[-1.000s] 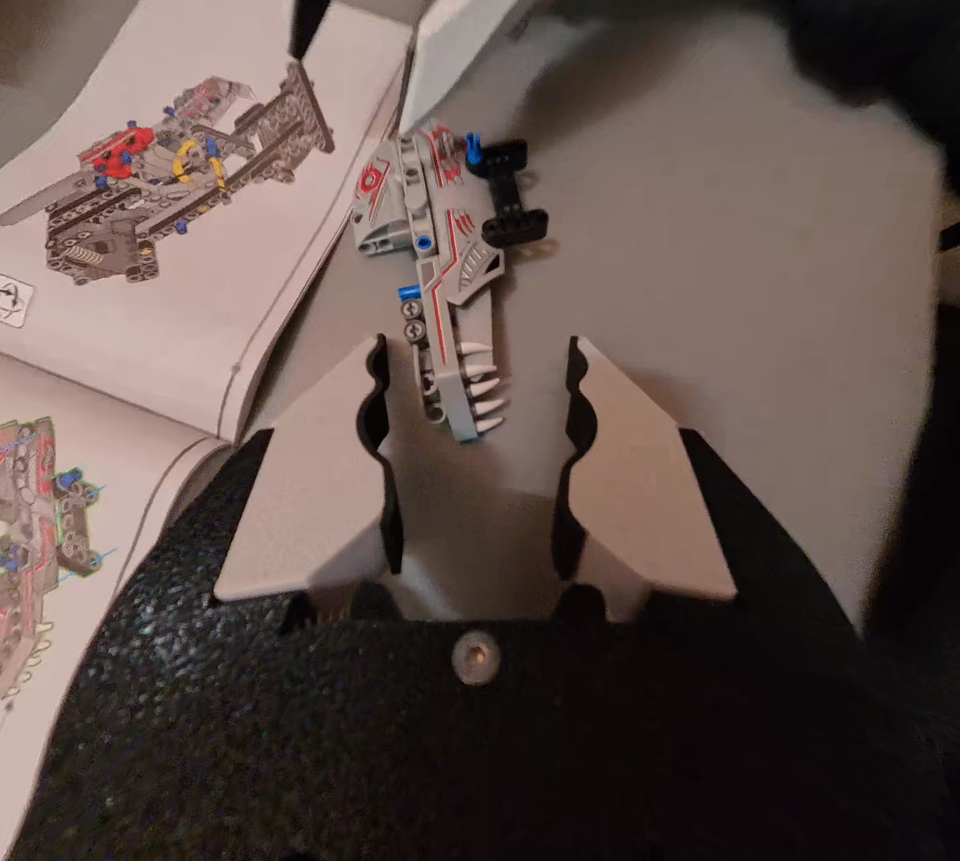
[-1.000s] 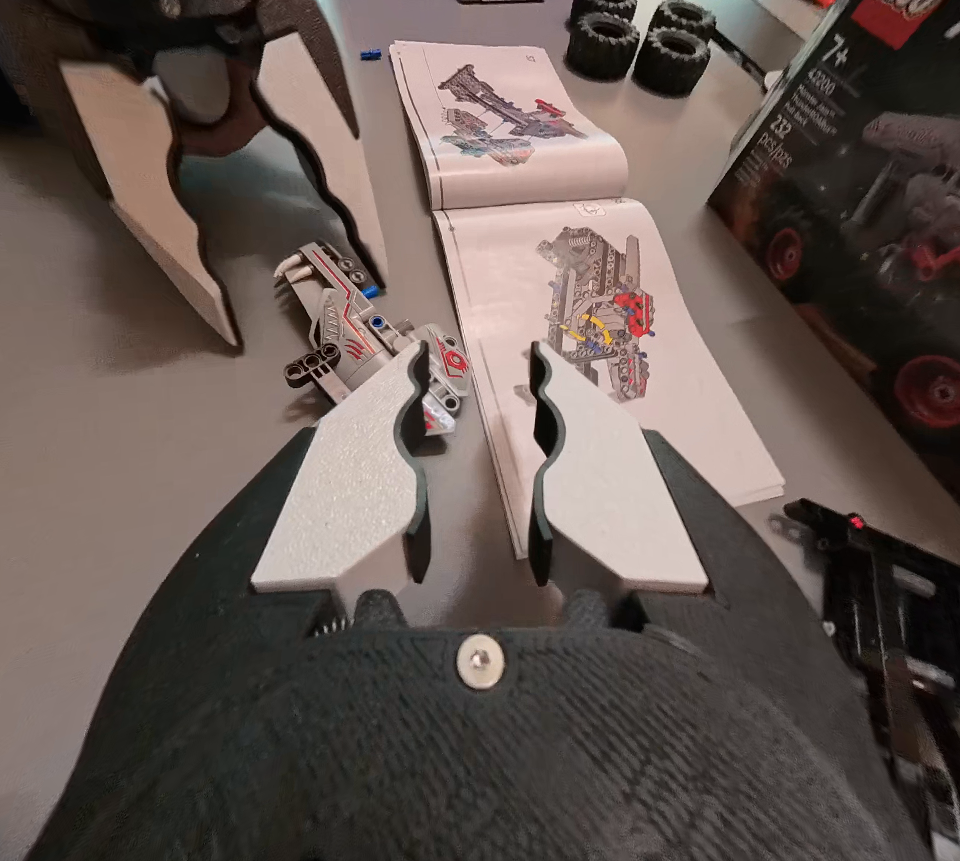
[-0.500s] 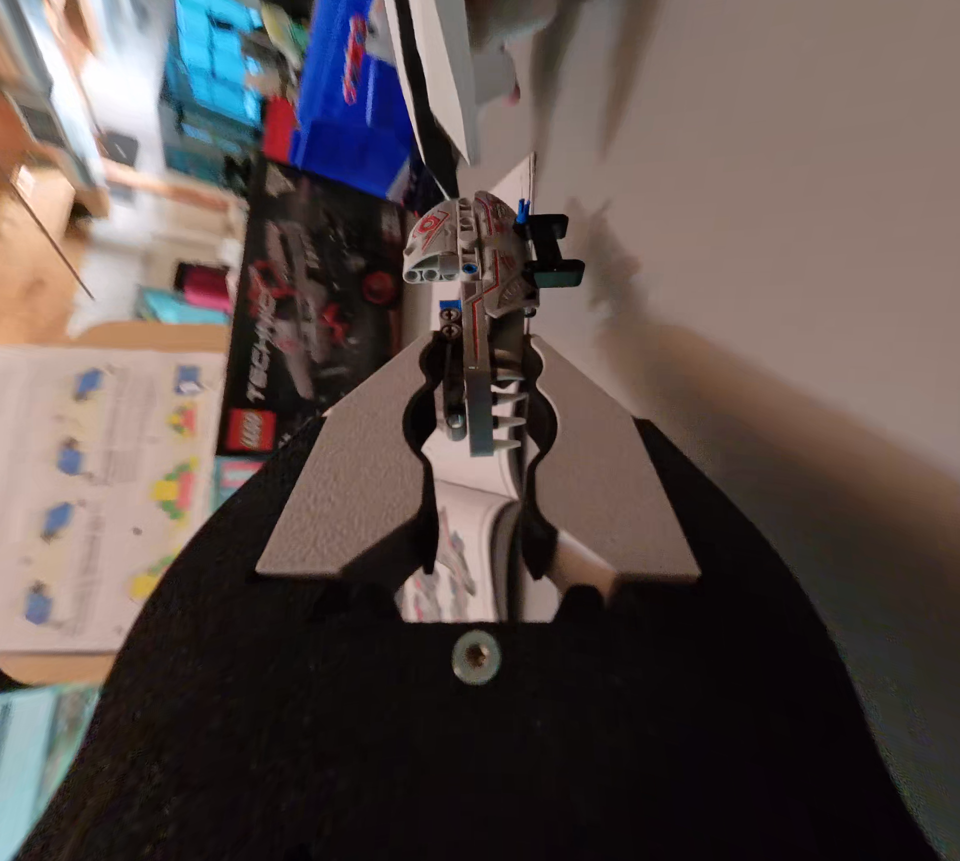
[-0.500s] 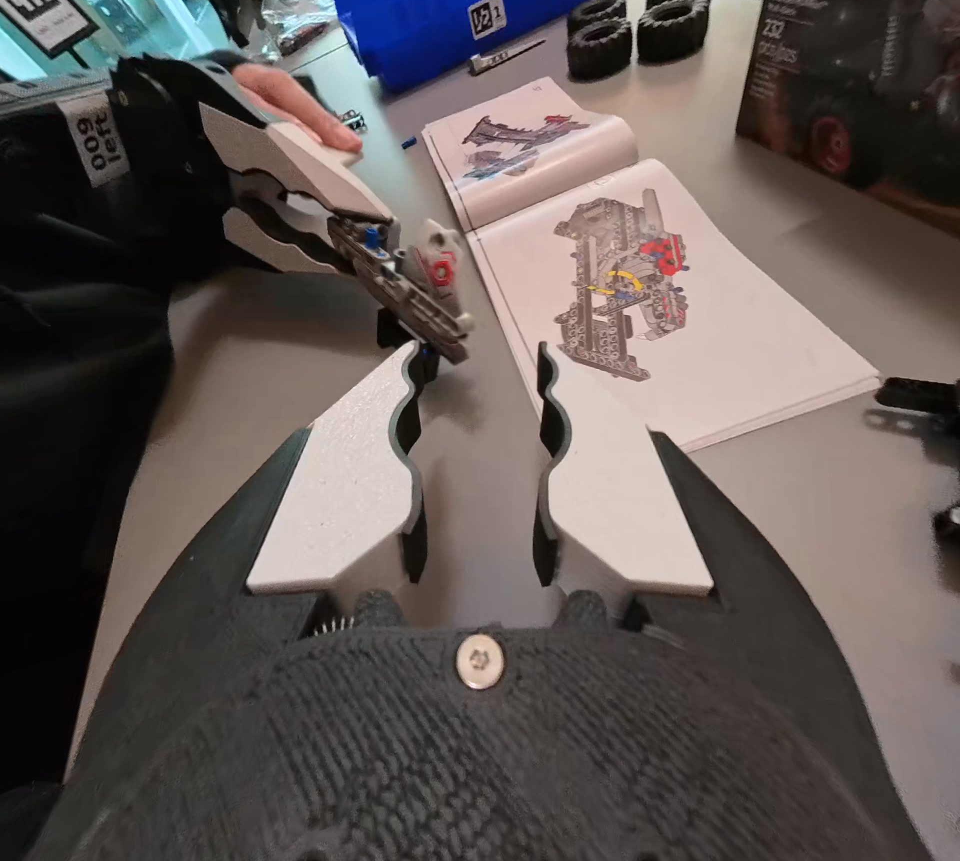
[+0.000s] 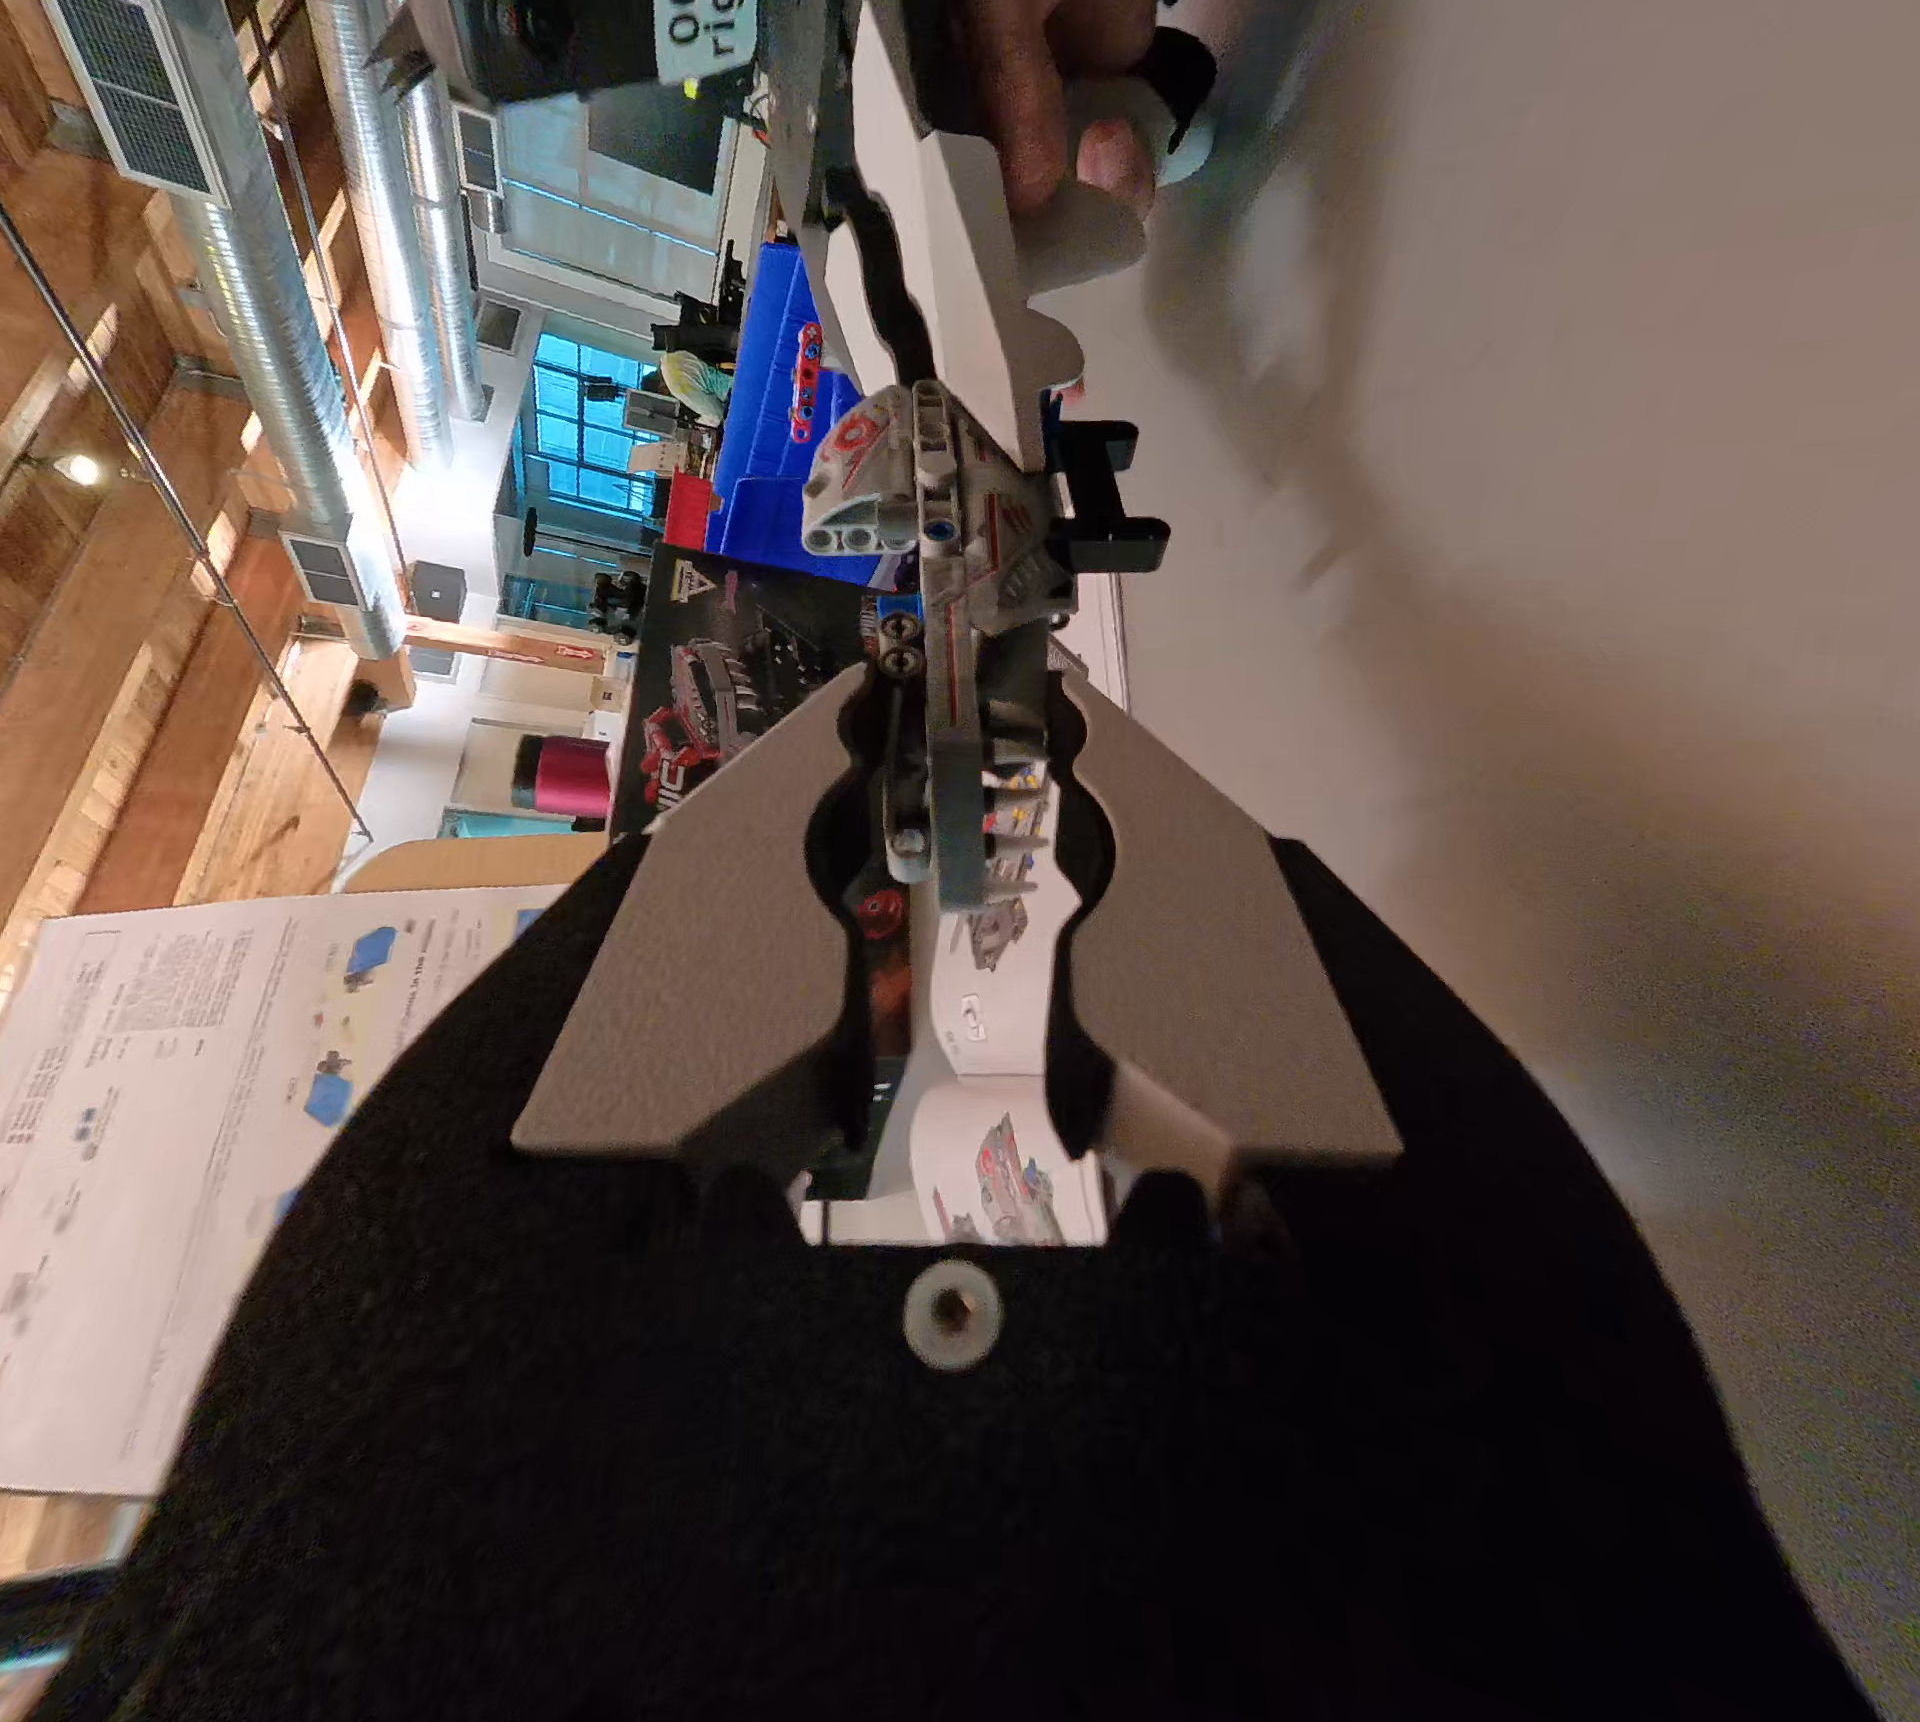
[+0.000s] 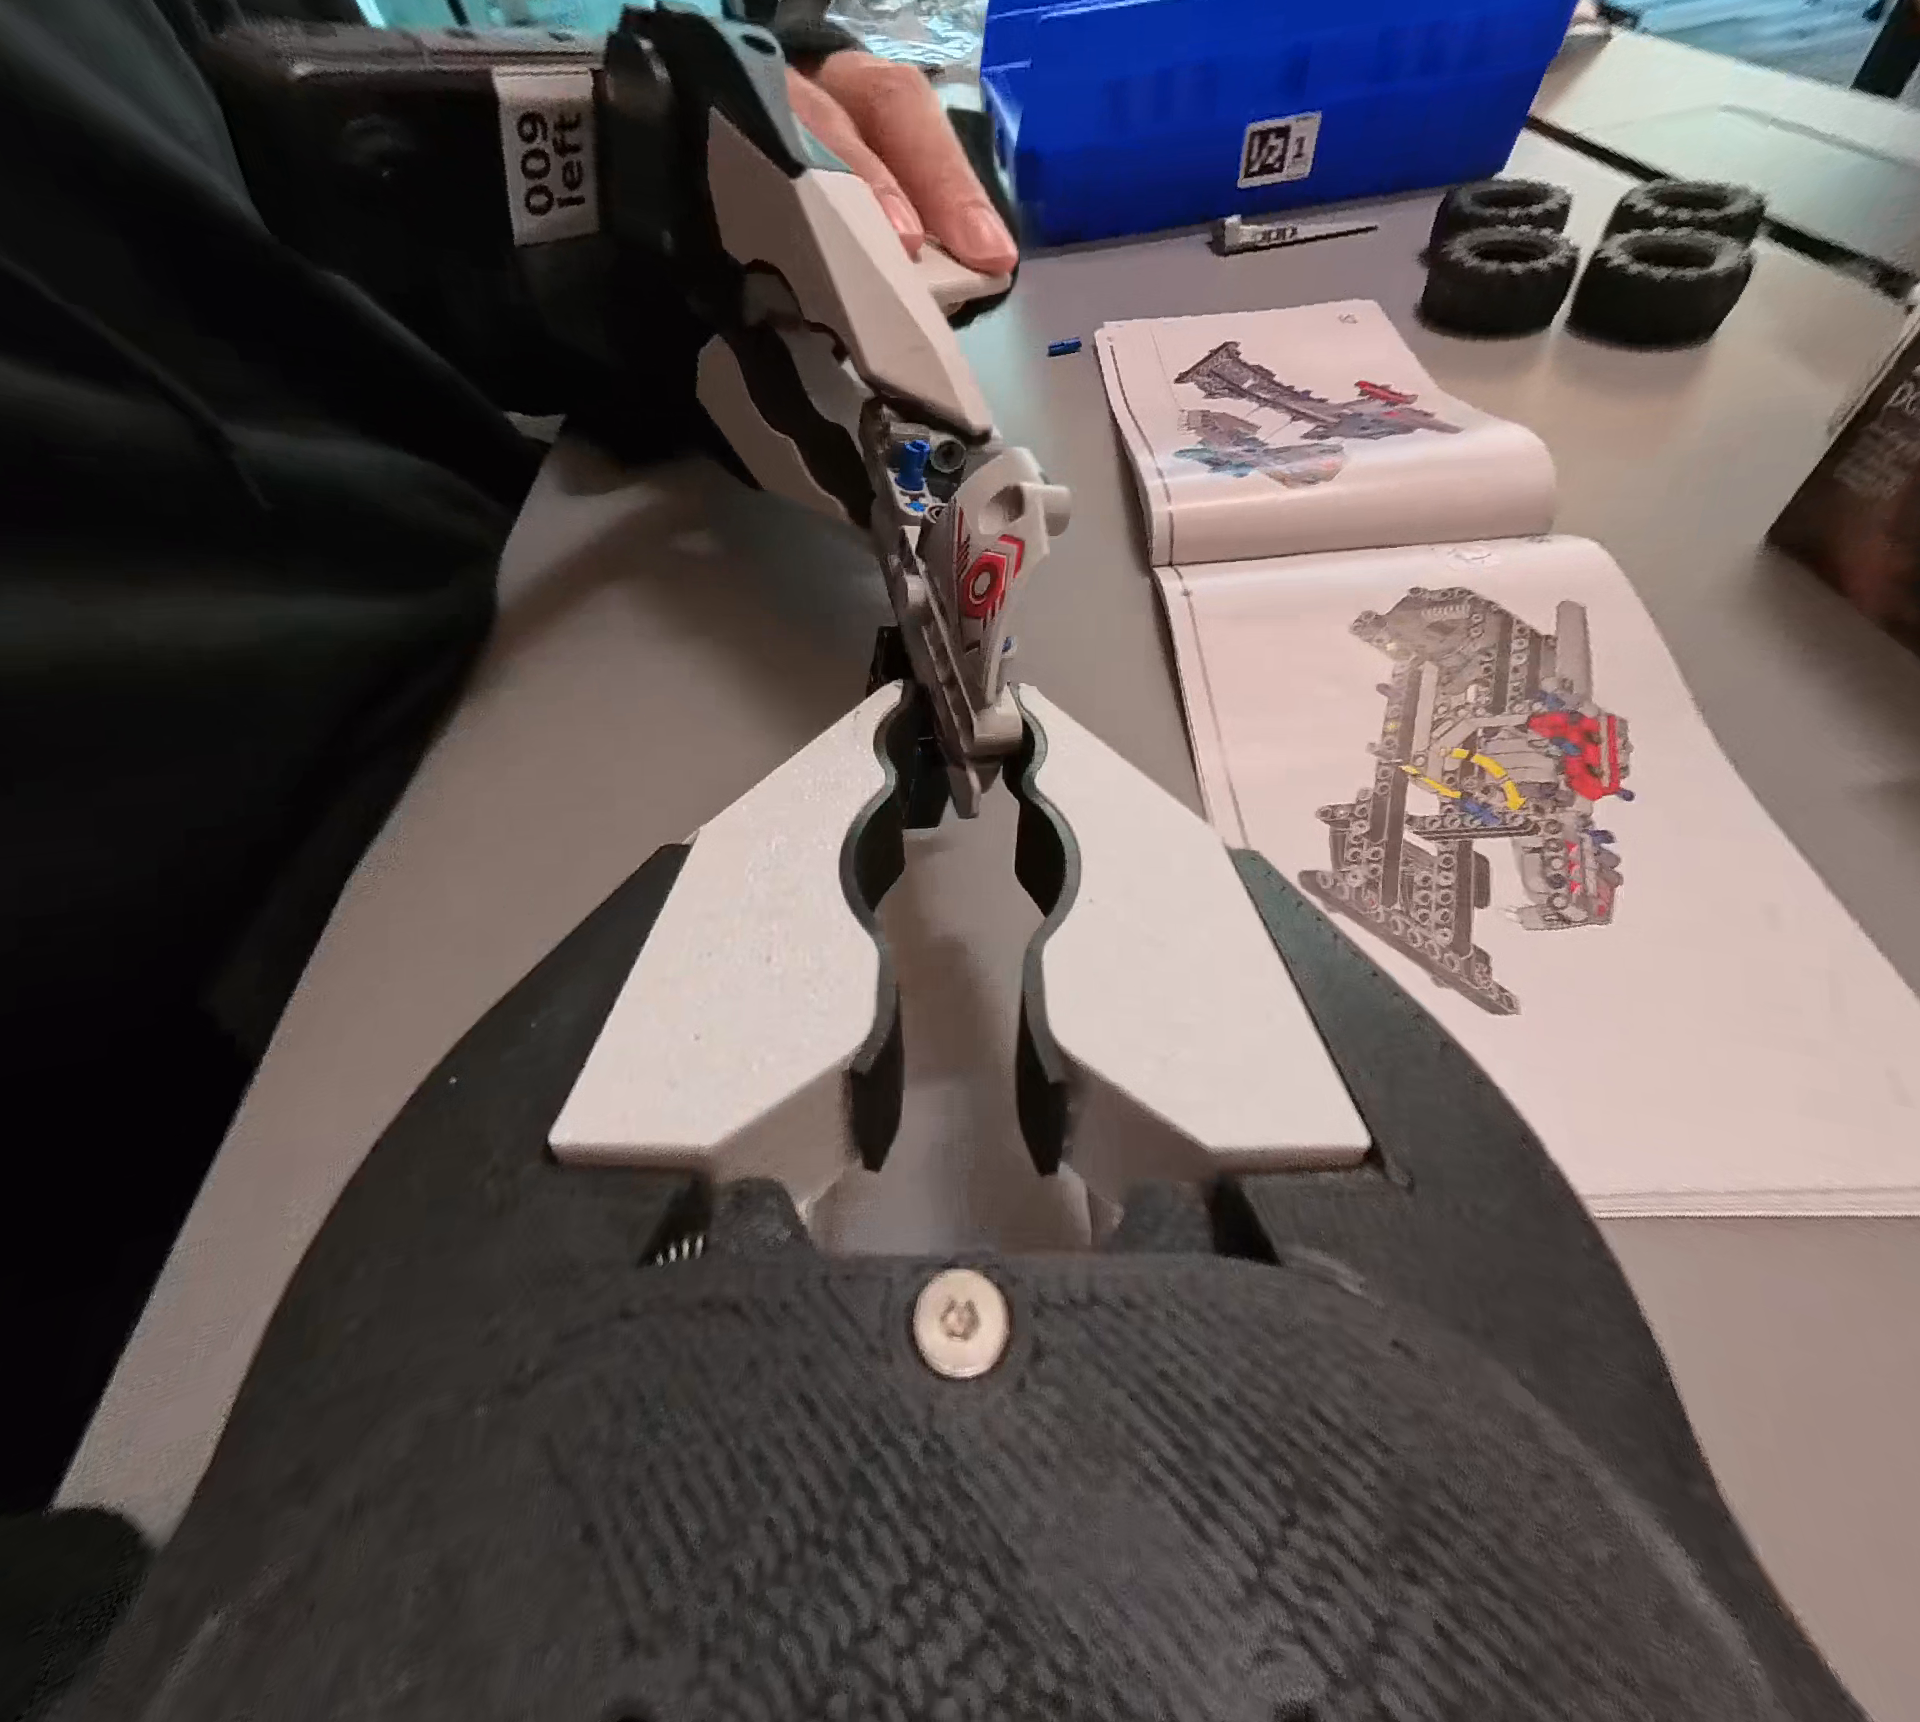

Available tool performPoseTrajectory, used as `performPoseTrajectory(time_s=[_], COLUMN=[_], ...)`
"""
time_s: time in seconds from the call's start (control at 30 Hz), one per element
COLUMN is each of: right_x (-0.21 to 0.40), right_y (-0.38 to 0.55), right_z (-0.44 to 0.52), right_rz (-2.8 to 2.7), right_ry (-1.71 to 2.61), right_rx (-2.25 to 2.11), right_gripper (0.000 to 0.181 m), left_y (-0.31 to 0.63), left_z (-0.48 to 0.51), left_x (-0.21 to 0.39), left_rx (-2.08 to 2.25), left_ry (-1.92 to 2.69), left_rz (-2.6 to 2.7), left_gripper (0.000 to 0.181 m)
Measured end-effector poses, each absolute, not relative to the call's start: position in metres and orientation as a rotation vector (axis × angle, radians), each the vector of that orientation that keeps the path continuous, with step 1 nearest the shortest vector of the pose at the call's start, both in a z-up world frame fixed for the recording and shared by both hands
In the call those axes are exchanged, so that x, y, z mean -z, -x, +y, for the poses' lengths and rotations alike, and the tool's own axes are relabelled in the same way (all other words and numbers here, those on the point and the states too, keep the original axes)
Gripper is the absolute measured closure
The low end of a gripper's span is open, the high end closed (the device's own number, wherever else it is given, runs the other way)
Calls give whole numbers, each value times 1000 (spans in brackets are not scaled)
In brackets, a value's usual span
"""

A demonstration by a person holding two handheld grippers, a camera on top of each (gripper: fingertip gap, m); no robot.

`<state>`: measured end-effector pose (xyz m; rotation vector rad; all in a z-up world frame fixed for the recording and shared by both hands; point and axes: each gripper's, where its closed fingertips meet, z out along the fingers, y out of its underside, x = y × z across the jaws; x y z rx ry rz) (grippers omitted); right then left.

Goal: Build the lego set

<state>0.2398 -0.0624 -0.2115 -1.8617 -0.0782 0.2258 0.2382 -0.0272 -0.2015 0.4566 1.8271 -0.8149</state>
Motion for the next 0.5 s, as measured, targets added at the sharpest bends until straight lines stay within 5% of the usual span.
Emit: performPoseTrajectory(time_s=[0.5], right_x=[212], right_y=[-258], right_z=[-77], right_rz=[15], right_ry=[1861], right_rx=[-10], right_gripper=[168], left_y=[-250], left_z=[-42], left_x=[205], left_rx=[1420], left_ry=[375], left_rz=[2534], left_gripper=[138])
